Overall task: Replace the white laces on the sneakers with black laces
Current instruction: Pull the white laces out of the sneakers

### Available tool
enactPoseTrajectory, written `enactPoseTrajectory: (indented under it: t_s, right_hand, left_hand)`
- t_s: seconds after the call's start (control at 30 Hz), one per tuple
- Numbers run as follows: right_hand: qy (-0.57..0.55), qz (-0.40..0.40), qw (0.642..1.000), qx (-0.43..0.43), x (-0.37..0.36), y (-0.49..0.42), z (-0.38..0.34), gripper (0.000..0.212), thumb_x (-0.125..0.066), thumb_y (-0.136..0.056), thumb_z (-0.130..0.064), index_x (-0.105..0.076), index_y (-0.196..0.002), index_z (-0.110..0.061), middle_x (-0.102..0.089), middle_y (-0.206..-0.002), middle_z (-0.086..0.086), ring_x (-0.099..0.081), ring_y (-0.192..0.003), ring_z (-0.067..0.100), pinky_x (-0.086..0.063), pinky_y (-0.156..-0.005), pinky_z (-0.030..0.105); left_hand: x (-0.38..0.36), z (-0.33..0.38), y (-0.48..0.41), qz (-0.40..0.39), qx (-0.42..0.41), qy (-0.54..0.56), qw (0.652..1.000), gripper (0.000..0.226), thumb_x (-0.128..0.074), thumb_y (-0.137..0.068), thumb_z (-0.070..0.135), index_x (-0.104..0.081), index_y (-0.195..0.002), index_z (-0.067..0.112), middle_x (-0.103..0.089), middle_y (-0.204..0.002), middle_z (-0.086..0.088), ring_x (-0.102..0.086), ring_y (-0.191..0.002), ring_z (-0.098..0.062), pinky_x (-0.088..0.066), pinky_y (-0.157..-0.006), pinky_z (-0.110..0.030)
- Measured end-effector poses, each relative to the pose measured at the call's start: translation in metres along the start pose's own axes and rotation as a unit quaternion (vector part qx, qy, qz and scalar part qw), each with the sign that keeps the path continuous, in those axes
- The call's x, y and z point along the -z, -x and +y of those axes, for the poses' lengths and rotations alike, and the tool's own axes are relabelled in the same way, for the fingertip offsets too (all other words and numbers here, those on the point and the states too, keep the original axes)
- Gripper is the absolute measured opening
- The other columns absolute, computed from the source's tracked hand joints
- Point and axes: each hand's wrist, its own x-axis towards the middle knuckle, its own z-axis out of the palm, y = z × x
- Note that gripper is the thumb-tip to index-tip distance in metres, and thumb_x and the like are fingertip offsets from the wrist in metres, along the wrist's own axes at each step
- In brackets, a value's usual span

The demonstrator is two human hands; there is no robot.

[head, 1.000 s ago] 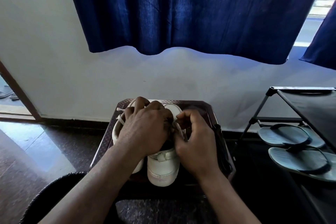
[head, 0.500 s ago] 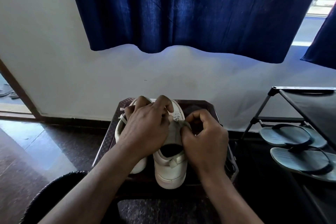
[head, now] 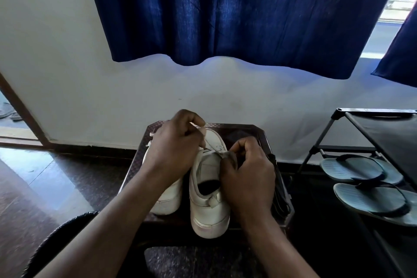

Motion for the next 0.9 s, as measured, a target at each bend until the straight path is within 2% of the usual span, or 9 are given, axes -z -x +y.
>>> enactPoseTrajectory:
  t_s: [0.17,0.23,0.3,0.37,0.43,0.57,0.7,0.8,0.9]
  right_hand:
    - [0.001,0.007,1.000,0.004,-0.003,-0.001,0.000,0.018,-0.069,-0.079,-0.023,-0.052,-0.085,-0.028,-0.061,-0.085,-0.013,-0.056,-0.074,0.008,-0.036,-0.062,0.030]
    - [-0.002,0.006,1.000,0.002,-0.002,0.000,0.001,0.019,-0.069,-0.079,-0.022,-0.053,-0.086,-0.029,-0.061,-0.086,-0.013,-0.057,-0.076,0.009,-0.037,-0.062,0.030]
    - [-0.012,0.008,1.000,0.006,-0.002,0.001,0.001,0.018,-0.067,-0.078,-0.022,-0.053,-0.086,-0.029,-0.061,-0.087,-0.013,-0.057,-0.076,0.010,-0.039,-0.062,0.031]
    - [-0.017,0.011,1.000,0.009,-0.002,0.002,0.001,0.015,-0.063,-0.075,-0.026,-0.052,-0.086,-0.028,-0.061,-0.087,-0.013,-0.058,-0.076,0.012,-0.043,-0.063,0.032]
    - [-0.015,0.010,1.000,0.010,-0.003,0.002,0.001,0.015,-0.061,-0.075,-0.028,-0.051,-0.086,-0.029,-0.060,-0.087,-0.013,-0.057,-0.077,0.011,-0.043,-0.063,0.031]
    - [-0.014,0.011,1.000,0.009,-0.004,0.001,0.002,0.018,-0.065,-0.076,-0.022,-0.051,-0.085,-0.030,-0.060,-0.087,-0.014,-0.055,-0.076,0.006,-0.036,-0.061,0.023]
    - [-0.011,0.013,1.000,0.003,-0.005,0.001,0.002,0.018,-0.067,-0.077,-0.023,-0.051,-0.084,-0.029,-0.059,-0.086,-0.013,-0.056,-0.075,0.009,-0.039,-0.061,0.030]
    - [-0.008,0.012,1.000,0.007,-0.004,0.001,0.003,0.021,-0.069,-0.078,-0.022,-0.052,-0.086,-0.030,-0.060,-0.087,-0.013,-0.056,-0.076,0.009,-0.037,-0.060,0.026]
    - [-0.011,0.010,1.000,0.008,-0.004,0.001,0.003,0.020,-0.069,-0.078,-0.021,-0.053,-0.086,-0.029,-0.060,-0.087,-0.013,-0.056,-0.076,0.007,-0.035,-0.061,0.019]
  left_hand:
    - [-0.004,-0.004,0.009,0.043,-0.110,-0.390,0.913,0.012,-0.069,-0.088,0.043,-0.076,-0.097,0.039,-0.070,-0.100,0.016,-0.044,-0.111,-0.017,-0.034,-0.090,-0.035]
    - [-0.008,-0.004,0.009,0.060,-0.165,-0.401,0.899,0.005,-0.070,-0.089,0.037,-0.074,-0.090,0.035,-0.068,-0.097,0.015,-0.045,-0.107,-0.018,-0.028,-0.085,-0.033]
    - [-0.008,-0.001,0.008,0.058,-0.172,-0.310,0.933,0.005,-0.068,-0.094,0.031,-0.070,-0.089,0.030,-0.070,-0.091,0.013,-0.053,-0.101,-0.015,-0.036,-0.084,-0.034]
    - [-0.005,0.005,0.005,0.013,-0.069,-0.095,0.993,0.011,-0.065,-0.095,0.024,-0.068,-0.086,0.028,-0.074,-0.080,0.009,-0.063,-0.085,-0.011,-0.048,-0.079,-0.036]
    - [0.003,0.007,0.001,0.009,-0.026,0.015,1.000,0.009,-0.065,-0.090,0.029,-0.067,-0.081,0.030,-0.073,-0.073,0.004,-0.068,-0.075,-0.017,-0.057,-0.076,-0.041]
    - [0.017,0.004,0.001,-0.005,-0.111,-0.243,0.964,0.007,-0.075,-0.090,0.035,-0.071,-0.085,0.033,-0.066,-0.080,0.012,-0.063,-0.071,-0.002,-0.050,-0.069,-0.027]
    - [0.014,0.002,0.003,0.003,-0.174,-0.353,0.919,0.008,-0.072,-0.093,0.030,-0.078,-0.087,0.030,-0.060,-0.086,0.008,-0.065,-0.081,-0.018,-0.050,-0.076,-0.033]
    - [0.012,0.005,0.000,0.034,-0.110,-0.191,0.975,0.018,-0.067,-0.097,0.022,-0.068,-0.081,0.029,-0.067,-0.088,0.008,-0.064,-0.081,-0.010,-0.047,-0.076,-0.030]
    - [0.014,0.018,0.003,-0.010,0.021,0.214,0.977,0.023,-0.049,-0.109,0.012,-0.058,-0.088,0.012,-0.076,-0.088,-0.006,-0.073,-0.083,-0.023,-0.057,-0.083,-0.041]
